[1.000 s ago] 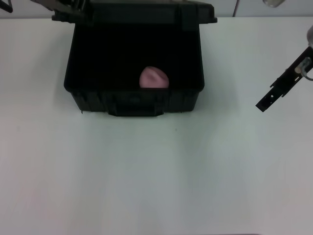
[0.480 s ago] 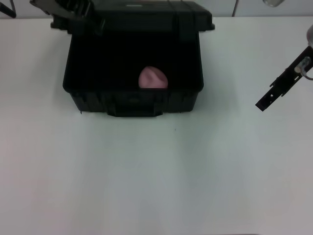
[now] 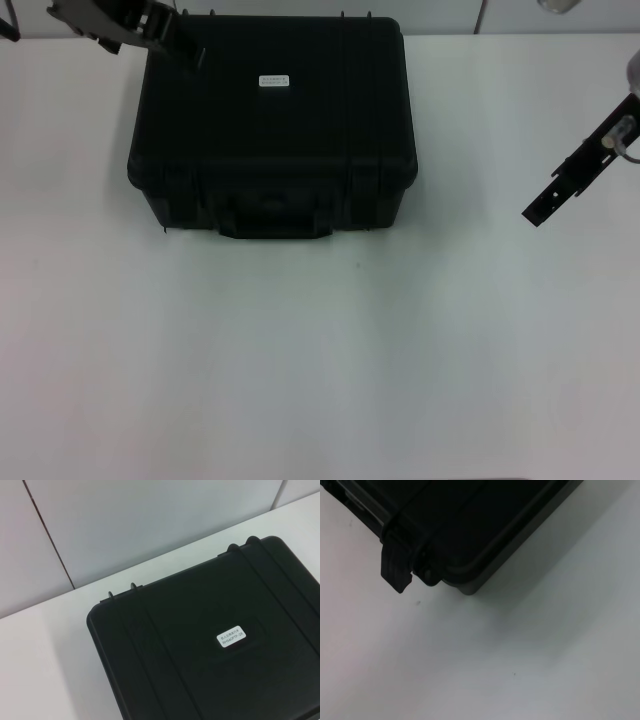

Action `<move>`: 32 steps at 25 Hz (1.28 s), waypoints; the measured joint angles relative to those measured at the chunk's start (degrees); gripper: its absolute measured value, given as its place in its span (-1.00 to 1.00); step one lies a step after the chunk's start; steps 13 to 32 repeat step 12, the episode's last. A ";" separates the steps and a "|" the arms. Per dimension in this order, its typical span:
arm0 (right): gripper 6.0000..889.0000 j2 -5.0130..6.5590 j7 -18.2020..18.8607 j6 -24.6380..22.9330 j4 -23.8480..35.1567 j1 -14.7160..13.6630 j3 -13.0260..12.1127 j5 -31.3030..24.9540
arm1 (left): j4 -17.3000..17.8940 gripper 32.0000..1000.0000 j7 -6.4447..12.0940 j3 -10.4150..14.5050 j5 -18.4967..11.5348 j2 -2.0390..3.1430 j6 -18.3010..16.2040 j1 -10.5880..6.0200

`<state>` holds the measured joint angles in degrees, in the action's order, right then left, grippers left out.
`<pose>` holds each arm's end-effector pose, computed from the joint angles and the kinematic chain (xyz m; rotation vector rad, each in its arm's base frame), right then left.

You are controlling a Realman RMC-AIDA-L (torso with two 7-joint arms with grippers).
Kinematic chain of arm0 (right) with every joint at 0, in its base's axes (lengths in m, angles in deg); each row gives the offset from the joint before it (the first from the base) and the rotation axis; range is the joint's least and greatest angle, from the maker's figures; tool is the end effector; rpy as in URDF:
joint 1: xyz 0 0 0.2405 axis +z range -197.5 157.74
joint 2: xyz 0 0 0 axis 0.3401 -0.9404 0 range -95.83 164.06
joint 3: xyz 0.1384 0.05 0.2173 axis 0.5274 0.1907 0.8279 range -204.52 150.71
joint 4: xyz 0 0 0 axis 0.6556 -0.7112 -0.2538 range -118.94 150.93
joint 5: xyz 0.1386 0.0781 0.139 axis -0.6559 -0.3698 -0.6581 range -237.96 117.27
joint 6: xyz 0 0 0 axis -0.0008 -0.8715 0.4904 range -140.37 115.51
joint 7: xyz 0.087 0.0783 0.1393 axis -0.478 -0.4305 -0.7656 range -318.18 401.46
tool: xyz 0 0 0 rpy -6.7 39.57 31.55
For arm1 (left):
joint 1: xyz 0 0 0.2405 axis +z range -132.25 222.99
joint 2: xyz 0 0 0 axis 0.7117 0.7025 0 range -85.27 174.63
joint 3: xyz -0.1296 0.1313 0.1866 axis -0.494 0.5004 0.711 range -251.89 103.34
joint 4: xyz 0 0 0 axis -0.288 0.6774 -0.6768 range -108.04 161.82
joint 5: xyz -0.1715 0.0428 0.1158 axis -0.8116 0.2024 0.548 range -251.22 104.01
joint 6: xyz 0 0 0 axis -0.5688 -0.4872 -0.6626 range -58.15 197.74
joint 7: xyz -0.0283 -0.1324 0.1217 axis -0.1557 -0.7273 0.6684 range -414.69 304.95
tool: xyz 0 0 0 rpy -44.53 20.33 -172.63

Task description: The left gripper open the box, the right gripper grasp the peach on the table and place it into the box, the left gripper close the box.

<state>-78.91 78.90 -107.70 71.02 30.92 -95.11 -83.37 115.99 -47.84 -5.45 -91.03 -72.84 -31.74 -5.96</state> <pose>0.2203 0.4055 0.0021 -2.5312 1.0493 -0.7783 -0.1044 0.4183 0.0504 -2.1637 -1.1079 0.3144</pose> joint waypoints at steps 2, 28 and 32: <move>0.92 0.00 0.00 0.00 0.00 0.00 0.00 0.00 | 0.01 0.82 0.06 0.00 0.02 0.01 -0.02 0.01; 0.92 0.00 0.00 0.00 0.06 0.00 0.00 0.00 | -0.17 0.82 0.35 -0.01 0.09 0.01 -0.08 0.01; 0.92 0.00 0.00 0.00 0.06 0.00 0.00 0.00 | -0.17 0.82 0.35 -0.01 0.09 0.01 -0.08 0.01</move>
